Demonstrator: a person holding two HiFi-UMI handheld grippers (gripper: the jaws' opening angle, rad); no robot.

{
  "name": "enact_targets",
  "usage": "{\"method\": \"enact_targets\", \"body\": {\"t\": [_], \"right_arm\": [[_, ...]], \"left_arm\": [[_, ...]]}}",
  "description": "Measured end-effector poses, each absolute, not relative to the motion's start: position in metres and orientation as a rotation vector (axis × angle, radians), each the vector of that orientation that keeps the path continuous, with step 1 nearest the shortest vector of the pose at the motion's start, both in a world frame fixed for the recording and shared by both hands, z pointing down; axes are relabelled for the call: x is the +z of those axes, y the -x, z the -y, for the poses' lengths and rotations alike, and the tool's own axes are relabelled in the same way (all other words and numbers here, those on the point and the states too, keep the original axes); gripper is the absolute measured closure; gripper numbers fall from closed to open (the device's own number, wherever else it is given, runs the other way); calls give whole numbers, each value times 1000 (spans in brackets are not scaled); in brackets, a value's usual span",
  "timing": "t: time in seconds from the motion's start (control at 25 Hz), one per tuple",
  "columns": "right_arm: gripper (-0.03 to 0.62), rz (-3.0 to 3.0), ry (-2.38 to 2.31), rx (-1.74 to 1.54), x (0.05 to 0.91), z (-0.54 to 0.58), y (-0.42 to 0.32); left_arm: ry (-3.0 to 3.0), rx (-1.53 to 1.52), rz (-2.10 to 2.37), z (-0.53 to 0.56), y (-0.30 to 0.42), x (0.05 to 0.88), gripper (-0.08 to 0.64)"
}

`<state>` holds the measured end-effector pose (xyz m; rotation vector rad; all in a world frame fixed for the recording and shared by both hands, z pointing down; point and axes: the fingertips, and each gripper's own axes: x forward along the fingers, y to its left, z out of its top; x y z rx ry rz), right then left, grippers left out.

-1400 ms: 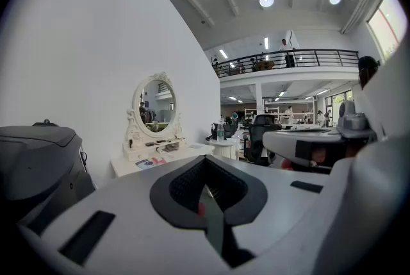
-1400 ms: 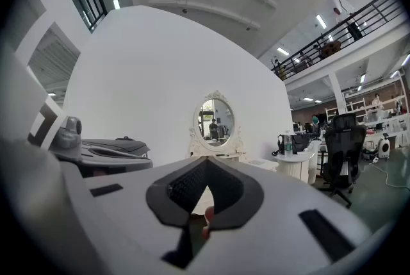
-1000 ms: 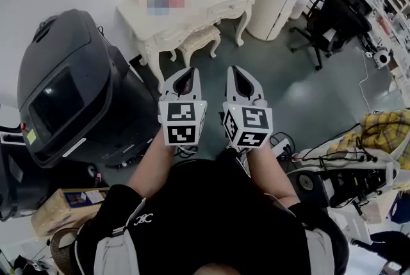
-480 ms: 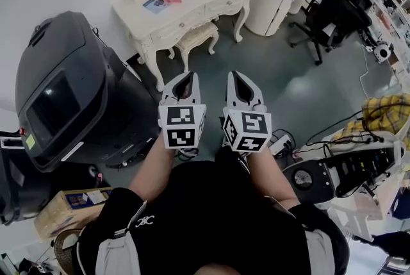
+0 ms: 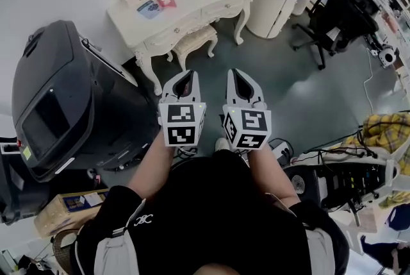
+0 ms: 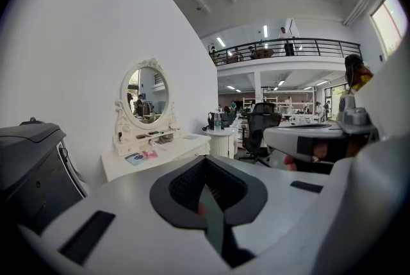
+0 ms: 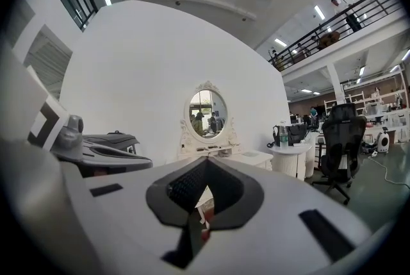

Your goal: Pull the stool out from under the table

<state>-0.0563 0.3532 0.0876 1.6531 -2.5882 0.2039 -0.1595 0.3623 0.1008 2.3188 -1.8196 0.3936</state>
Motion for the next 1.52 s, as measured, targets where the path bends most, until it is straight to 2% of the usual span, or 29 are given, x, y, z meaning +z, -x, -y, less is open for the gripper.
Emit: {"method": "enact_targets", "body": {"t": [1.0, 1.52], "right_arm": [[588, 2655, -1491, 348, 110, -193, -23], [588, 2548, -1604, 415, 142, -130, -20]], "left_arm": [[-2176, 485, 1916, -216, 80, 120, 558], [-2279, 521, 1804, -139, 84, 140, 559]]}}
